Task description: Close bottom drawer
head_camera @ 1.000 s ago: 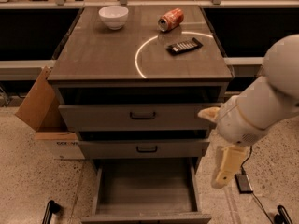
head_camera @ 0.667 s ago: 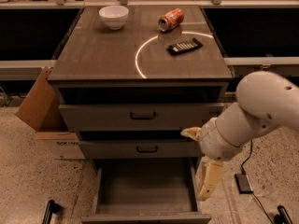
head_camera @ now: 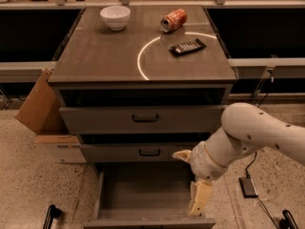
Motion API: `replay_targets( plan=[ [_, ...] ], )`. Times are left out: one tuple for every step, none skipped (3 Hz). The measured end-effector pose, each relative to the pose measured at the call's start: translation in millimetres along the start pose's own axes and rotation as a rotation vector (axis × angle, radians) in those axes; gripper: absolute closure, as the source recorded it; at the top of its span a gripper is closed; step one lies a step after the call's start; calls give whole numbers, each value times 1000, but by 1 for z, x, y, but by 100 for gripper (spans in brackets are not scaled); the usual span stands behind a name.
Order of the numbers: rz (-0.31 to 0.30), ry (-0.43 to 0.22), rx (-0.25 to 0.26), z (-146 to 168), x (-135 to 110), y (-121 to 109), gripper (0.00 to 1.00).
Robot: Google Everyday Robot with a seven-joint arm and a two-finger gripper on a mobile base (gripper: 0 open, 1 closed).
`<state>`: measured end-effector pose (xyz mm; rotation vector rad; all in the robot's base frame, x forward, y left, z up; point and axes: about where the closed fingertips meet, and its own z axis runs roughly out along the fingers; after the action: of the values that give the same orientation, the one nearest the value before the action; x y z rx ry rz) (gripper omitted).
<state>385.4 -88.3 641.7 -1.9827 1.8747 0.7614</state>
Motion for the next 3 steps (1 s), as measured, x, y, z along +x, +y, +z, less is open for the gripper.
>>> replay_targets(
  plan=[
    [2,-4,-19,21,14,-4,0],
    [1,-28,-53,72,45,-2,0],
    [8,-51,-80,124,75,0,0]
  ],
)
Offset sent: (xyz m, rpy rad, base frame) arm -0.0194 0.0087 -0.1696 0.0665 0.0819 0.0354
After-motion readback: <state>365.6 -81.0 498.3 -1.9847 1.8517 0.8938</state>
